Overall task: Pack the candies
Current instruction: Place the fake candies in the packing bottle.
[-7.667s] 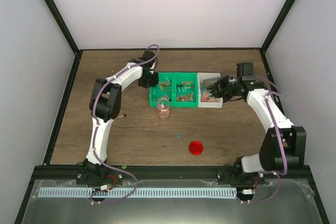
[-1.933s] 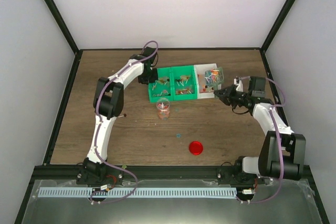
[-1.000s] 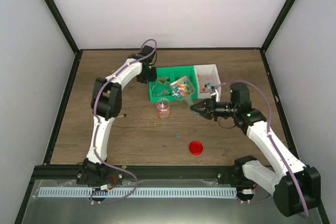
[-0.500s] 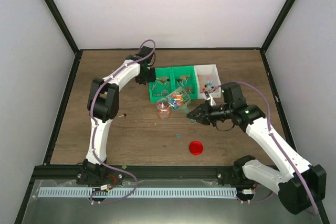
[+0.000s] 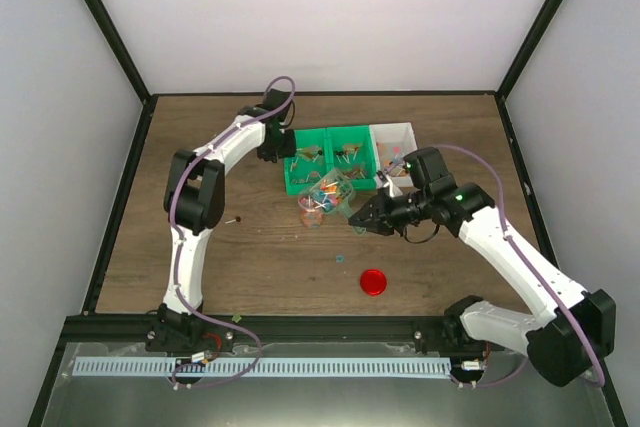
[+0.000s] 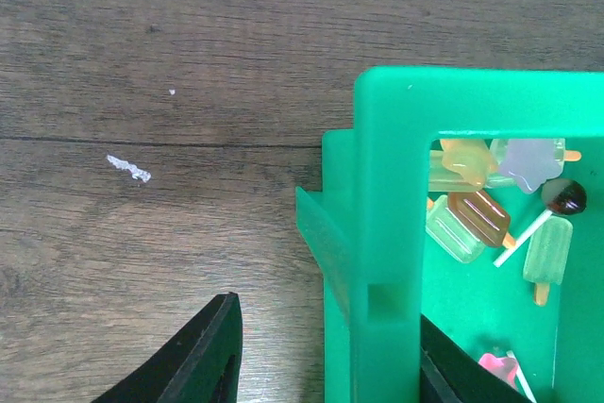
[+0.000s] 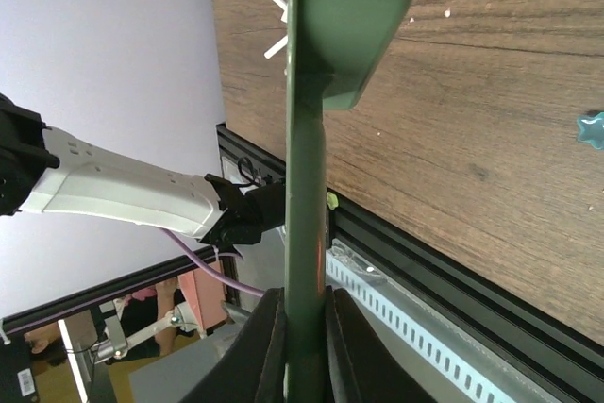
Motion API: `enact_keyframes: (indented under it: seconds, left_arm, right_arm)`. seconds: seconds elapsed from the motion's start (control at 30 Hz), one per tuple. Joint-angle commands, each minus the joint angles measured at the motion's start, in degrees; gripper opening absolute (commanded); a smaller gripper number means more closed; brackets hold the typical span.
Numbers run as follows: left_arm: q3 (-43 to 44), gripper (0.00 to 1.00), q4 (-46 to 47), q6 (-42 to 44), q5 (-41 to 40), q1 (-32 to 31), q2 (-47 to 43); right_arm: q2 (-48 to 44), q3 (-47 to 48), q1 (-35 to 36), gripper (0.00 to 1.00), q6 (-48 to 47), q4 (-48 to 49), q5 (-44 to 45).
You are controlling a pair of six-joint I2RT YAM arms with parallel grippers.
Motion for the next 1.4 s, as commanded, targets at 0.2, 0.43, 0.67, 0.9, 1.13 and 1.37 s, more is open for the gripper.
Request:
enact_keyframes:
  seconds: [0.2, 0.43, 0.67, 0.9, 1.13, 1.37]
  left_arm:
    - [-2.5, 0.4, 2.0, 0.2, 0.3, 0.9, -2.8]
    - [-3.5, 0.4, 2.5, 0.1, 0.5, 2.3, -3.1]
    - [-5.8, 0.4, 3.8, -0.1, 1.3, 3.0, -3.8]
    - [-5.8, 0.4, 4.1, -0.3, 1.9, 3.1, -3.8]
    - [-5.6, 0.4, 4.2, -0.3, 1.8, 3.1, -4.2]
    - [-5.5, 0.4, 4.2, -0.3, 2.1, 3.2, -4.1]
  right_arm:
    - [2.9, 7.1, 0.9, 0.01, -6.8, -7.4, 4.0]
    - [3.5, 6.8, 2.5, 0.01, -8.0, -8.7, 5.8]
    - [4.7, 8.3, 4.0, 0.01, -8.0, -9.3, 7.2]
    - [7.0, 11.3, 6.2, 0.01, -9.3, -12.6, 11.2]
    - [7.5, 12.4, 6.5, 0.01, -9.7, -13.6, 12.0]
    - [7.9, 14.8, 6.6, 0.01, -10.3, -16.1, 12.9]
